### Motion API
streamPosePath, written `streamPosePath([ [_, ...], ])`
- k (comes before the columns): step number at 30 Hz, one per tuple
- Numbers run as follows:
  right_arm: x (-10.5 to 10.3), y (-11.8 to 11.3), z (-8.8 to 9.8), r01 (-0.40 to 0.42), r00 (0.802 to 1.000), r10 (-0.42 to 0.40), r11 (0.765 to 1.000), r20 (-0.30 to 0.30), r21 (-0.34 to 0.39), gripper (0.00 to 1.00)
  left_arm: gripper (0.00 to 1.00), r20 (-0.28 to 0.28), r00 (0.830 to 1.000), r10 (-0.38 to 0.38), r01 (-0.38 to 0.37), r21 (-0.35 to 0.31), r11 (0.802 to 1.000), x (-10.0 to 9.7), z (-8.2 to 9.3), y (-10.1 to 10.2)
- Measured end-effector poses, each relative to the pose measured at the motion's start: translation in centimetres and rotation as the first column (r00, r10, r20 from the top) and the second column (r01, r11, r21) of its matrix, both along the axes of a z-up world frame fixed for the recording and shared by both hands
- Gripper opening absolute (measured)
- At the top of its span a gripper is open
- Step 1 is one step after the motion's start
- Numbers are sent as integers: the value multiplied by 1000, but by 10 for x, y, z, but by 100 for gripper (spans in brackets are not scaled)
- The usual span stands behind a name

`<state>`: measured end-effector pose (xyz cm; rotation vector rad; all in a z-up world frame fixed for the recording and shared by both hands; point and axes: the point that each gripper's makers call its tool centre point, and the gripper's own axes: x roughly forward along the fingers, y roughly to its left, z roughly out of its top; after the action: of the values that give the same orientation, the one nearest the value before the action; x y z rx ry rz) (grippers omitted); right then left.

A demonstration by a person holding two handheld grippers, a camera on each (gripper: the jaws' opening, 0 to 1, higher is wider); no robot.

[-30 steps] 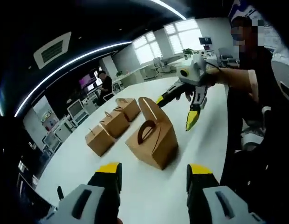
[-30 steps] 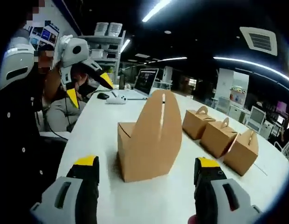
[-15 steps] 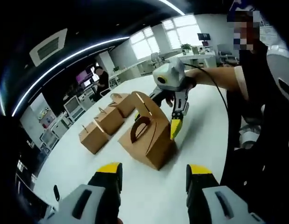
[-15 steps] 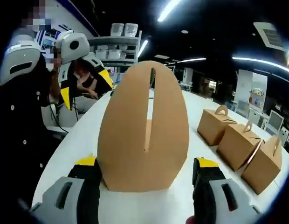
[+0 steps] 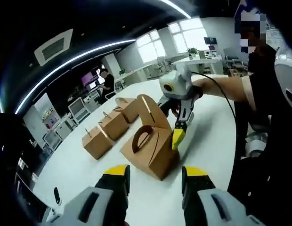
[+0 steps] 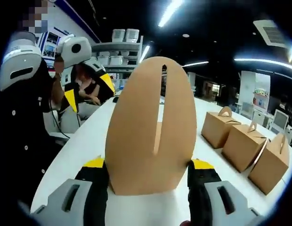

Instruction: Pick up one paper box from the group, open the paper box, and remove the item inside

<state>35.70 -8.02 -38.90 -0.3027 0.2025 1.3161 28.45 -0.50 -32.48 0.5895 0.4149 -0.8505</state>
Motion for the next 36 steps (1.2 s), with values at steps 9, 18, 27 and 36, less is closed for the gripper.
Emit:
streamPosePath([
  [9,0,1,1,8,1000,-8,1000,5,25,67,39,122,992,-30,11,158,987,24,-4,-44],
  [18,-2,1,3,12,1000,-14,999,26,45,67,27,238,971,25,-83,238,968,48,-6,-56],
  [27,-3,0,3,9,999,-11,999,32,51,67,23,253,967,-42,-48,341,939,40,-22,-66],
  [36,-4,1,4,7,1000,-9,998,28,59,67,16,240,962,-129,8,449,893,35,-26,-63],
])
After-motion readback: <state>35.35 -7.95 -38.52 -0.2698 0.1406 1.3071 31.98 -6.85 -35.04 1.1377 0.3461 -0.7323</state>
